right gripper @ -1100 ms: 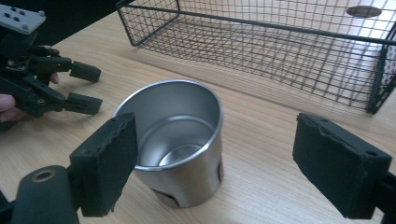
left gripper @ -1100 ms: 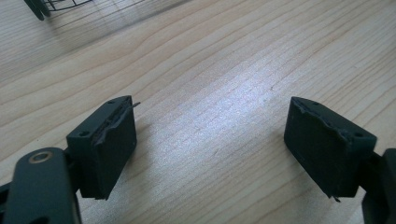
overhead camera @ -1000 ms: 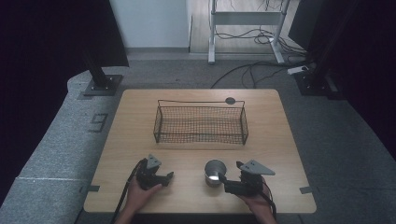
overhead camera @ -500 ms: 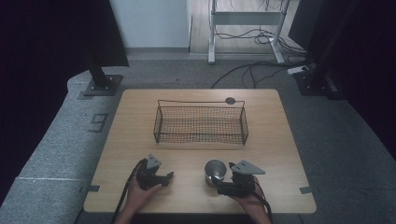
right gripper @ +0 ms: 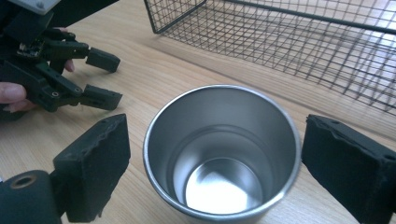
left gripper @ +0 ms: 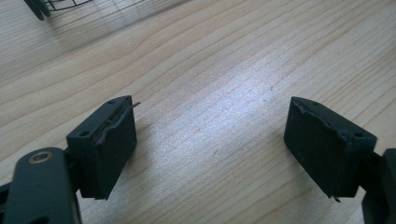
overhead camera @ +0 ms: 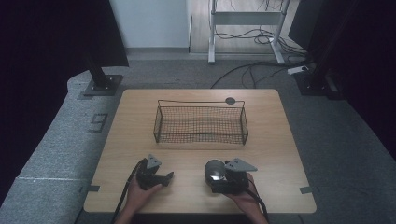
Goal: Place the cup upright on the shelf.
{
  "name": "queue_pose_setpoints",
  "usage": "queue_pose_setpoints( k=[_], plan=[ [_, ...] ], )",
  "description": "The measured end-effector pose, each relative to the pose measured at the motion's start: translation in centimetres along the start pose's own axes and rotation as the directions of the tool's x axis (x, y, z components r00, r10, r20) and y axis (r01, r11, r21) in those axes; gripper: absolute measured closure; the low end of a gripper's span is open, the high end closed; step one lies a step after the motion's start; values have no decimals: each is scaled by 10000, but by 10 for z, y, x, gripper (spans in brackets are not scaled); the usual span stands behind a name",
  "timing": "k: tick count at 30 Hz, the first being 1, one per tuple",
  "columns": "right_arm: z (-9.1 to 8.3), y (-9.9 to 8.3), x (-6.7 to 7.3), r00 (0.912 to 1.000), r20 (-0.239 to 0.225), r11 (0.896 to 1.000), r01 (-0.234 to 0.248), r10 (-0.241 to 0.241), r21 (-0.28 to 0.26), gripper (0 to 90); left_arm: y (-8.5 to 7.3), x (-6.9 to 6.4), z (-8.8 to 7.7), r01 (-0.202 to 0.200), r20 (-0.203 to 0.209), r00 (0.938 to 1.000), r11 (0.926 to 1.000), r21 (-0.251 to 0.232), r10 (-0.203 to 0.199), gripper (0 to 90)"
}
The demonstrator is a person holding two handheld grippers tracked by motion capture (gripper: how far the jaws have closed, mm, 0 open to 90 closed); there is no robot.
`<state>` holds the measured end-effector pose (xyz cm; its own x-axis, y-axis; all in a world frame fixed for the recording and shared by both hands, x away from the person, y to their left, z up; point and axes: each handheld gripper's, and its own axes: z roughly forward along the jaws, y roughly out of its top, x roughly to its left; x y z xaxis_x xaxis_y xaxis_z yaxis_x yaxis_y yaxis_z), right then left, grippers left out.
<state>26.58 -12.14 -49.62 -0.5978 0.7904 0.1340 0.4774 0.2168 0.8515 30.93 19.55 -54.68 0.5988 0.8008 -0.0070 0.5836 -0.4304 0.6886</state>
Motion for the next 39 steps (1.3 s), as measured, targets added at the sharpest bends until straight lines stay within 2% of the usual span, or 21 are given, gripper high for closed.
queue_pose_setpoints(
  k=[11,15,16,29,39],
  plan=[
    [20,-6,3,9996,172,9984,218,-227,525,52,0,0,0,6,-3,10000,10000,-6,-6,169],
    [23,-9,4,9980,403,9975,468,-489,529,95,0,0,0,0,-1,10000,10000,1,0,170],
    [23,-9,4,9969,561,9973,523,-552,520,129,0,0,0,0,-3,10000,10000,-1,0,170],
    [22,-9,1,9974,184,9959,678,-690,598,139,0,0,0,4,-1,10000,10000,0,-4,170],
    [13,-4,2,9982,40,9978,591,-593,302,139,0,0,0,11,-1,10000,10000,-7,-11,169]
  ],
)
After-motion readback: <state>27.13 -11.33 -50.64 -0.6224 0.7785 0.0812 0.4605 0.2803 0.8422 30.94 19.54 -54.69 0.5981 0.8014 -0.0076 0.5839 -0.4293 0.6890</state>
